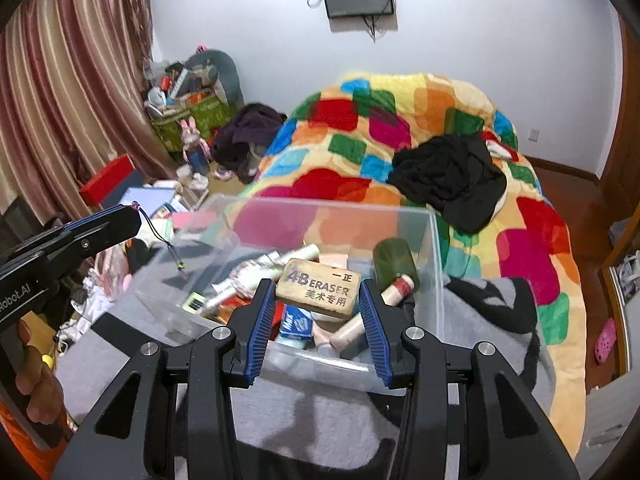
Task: Organize objects
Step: 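Drop the pink charm and tan eraser into the clear box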
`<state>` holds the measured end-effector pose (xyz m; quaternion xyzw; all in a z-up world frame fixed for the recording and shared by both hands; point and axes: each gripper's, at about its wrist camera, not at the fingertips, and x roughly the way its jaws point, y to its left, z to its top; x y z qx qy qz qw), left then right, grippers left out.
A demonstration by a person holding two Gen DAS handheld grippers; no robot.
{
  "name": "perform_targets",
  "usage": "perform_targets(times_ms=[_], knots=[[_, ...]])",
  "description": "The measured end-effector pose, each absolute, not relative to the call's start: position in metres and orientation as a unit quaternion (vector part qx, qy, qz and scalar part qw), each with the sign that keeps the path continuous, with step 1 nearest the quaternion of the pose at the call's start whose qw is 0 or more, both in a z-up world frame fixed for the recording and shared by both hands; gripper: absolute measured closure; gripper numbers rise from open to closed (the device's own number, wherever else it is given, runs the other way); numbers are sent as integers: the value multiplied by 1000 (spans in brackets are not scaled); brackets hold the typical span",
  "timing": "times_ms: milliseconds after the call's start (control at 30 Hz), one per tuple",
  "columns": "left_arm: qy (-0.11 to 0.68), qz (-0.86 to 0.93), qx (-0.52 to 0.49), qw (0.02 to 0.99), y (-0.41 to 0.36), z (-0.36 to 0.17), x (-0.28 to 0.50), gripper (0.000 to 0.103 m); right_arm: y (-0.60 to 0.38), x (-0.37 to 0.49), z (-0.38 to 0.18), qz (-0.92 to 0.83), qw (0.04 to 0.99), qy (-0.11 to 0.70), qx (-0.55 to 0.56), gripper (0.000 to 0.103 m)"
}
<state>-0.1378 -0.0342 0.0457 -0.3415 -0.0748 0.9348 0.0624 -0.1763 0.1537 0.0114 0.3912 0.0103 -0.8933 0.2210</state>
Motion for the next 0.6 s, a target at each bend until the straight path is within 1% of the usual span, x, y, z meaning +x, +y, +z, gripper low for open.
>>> perform_targets(times_ms=[300, 600], knots=[[-68, 913, -400, 49, -29, 3, -160, 81, 161, -195, -16, -882, 201, 13, 425, 64], [-55, 902, -424, 57, -18, -10, -165, 80, 163, -200, -21, -880, 199, 14, 432, 62]])
